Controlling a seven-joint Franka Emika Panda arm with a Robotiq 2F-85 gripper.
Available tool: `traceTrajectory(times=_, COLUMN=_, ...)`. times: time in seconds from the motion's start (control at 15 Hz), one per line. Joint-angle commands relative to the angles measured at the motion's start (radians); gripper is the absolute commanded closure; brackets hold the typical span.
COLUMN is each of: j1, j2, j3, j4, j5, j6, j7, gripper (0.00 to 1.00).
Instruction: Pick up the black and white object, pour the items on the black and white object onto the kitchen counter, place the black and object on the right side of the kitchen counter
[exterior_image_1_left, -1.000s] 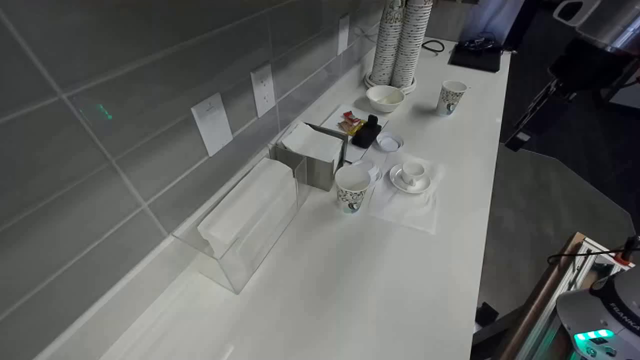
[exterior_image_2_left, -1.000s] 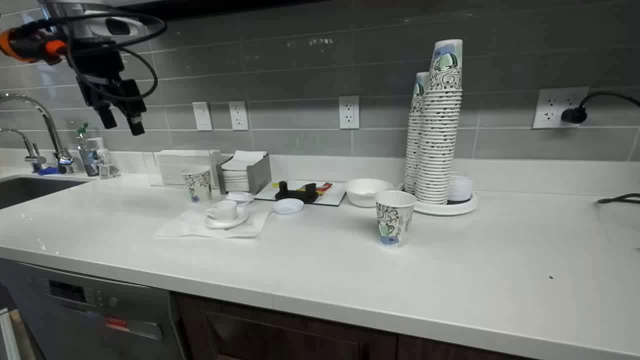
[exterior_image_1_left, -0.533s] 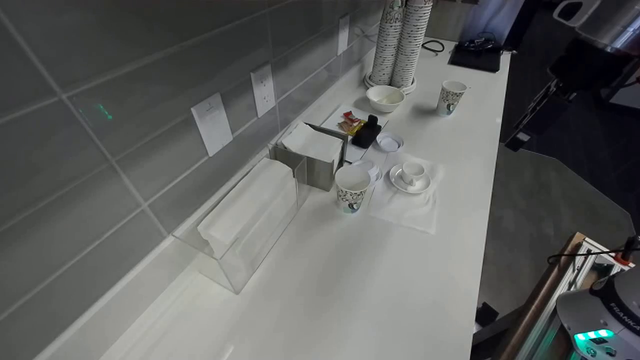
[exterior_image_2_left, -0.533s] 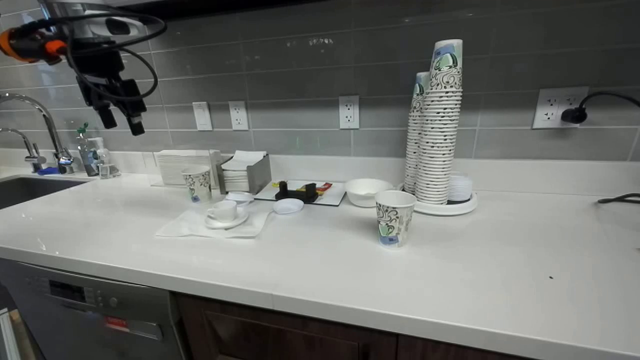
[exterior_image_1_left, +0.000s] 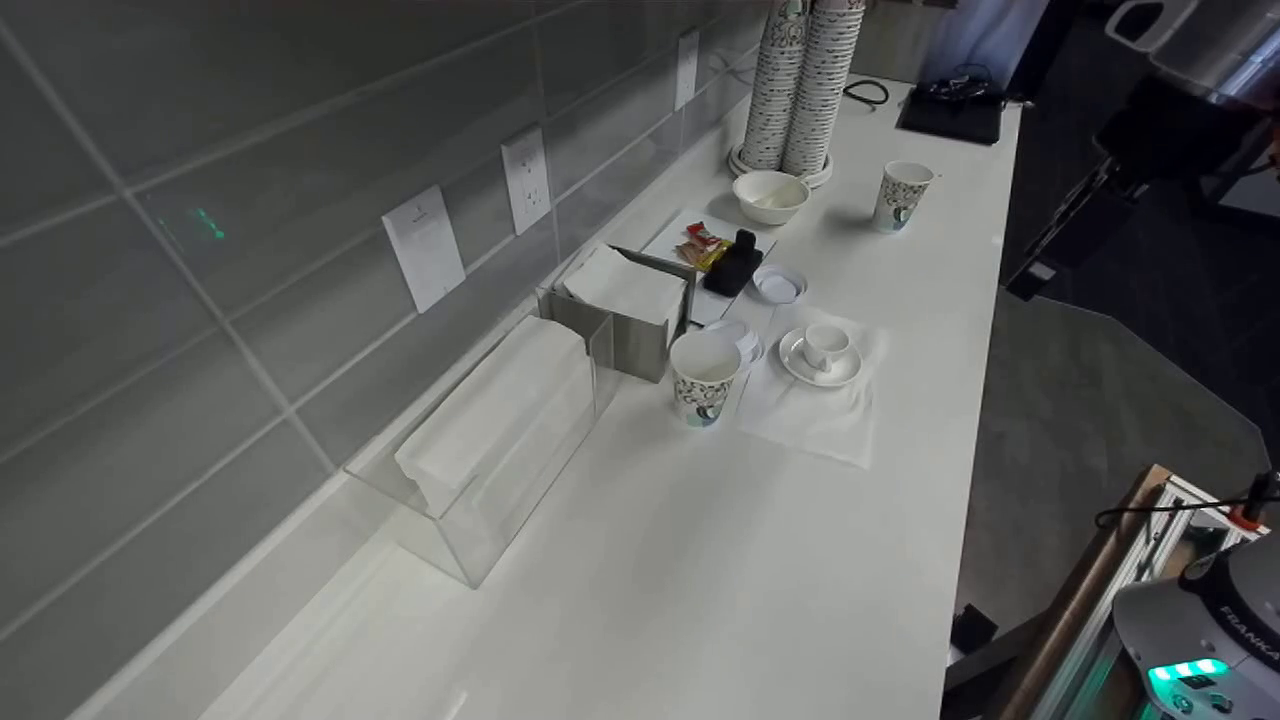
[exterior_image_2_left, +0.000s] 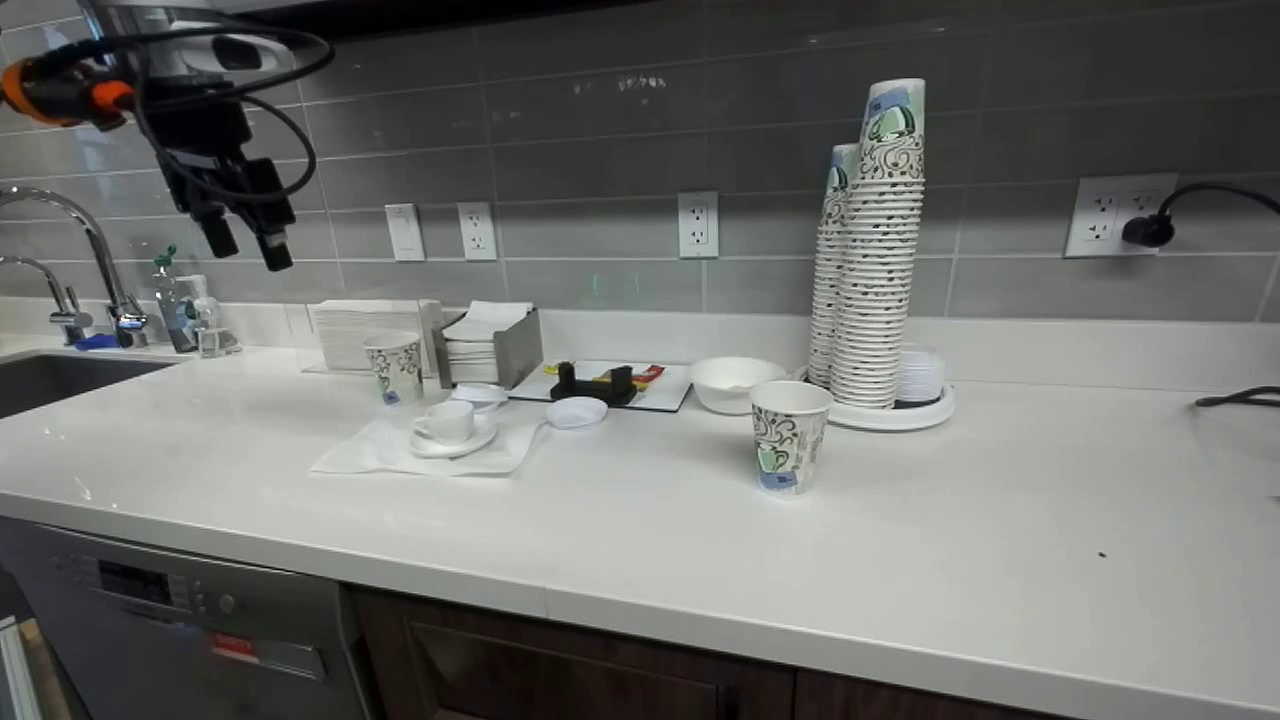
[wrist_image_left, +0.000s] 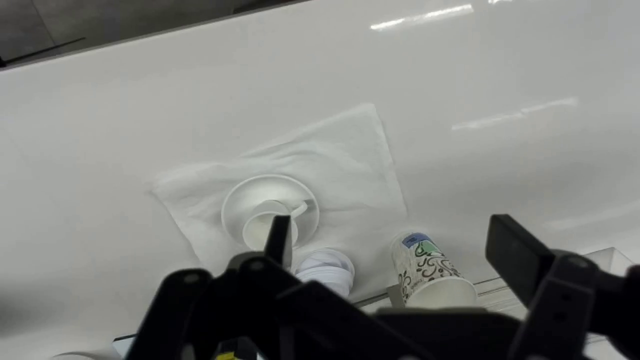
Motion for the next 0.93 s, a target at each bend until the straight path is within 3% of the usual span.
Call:
traceTrajectory(times=0.0, j1=-0.052, j2=0.116, j3=0.036, j4=0.029, j5=-0.020, j6=0.094, j7=0.068, gripper=0.00)
traceTrajectory(times=0.33, j1=-0.099, j2=0.366, j3=0.041, j4=0.075, j5=-0.059, j6=0.316, j7=0.091, gripper=0.00)
traceTrajectory(times=0.47, j1=-0.137, j2=0.488, j3=0.060, j4=0.126, j5=-0.123, j6=0.404, j7=0.124, gripper=0.00)
traceTrajectory(times=0.67, j1=-0.184, j2=0.654, j3=0.072, j4=0.241, j5=-0.241, j6=0.443, j7=0.206, gripper=0.00)
traceTrajectory(times=0.87, j1=-0.188, j2=0.806, j3=0.051, j4=0.367, j5=-0.315, j6=0.462, j7=0.256, gripper=0.00)
